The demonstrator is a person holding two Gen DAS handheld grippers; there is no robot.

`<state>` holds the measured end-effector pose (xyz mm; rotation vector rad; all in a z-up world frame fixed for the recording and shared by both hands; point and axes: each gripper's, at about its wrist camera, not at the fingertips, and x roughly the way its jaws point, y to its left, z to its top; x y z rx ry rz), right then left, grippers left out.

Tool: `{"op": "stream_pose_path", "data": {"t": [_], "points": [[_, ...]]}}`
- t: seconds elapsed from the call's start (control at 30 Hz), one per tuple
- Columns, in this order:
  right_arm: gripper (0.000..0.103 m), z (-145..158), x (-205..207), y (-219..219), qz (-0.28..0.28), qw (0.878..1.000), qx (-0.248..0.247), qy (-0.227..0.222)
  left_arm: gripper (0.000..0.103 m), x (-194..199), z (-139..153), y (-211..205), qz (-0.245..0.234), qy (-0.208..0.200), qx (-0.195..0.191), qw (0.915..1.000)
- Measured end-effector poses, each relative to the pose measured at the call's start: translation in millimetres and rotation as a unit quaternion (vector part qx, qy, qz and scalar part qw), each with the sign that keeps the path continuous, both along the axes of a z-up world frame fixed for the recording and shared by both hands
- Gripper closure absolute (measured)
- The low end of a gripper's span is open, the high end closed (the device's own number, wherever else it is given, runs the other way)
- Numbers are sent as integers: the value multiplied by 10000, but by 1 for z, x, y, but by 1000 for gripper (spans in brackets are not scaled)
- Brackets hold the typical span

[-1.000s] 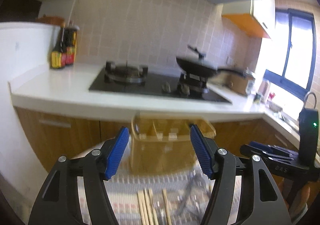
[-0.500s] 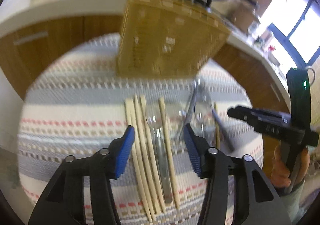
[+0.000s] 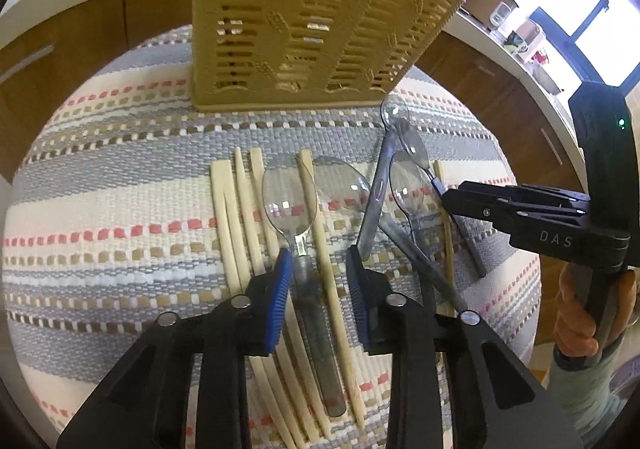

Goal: Organize utensils
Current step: 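Move both tools back down to the utensils on the cloth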

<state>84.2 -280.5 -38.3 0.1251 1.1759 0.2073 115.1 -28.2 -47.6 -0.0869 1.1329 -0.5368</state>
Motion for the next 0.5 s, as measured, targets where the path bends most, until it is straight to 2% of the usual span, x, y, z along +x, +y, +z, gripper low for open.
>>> {"op": "stream_pose_path", "data": {"t": [0.03,0.27,0.43,0.5], "points": [[69,0,0,0,1,10000,2,4,83,0,-2,-1,-11,10,8,10000],[69,-7,2,0,-1,10000,-18,65,83,3,-9,-8,-31,38,181,9998],[69,-8,6,4,94,9999,-92,84,83,6,-8,-19,-48,86,456,9989],[72,-8,7,5,107,9998,-150,83,82,7,-7,-25,-56,90,626,9980]]}}
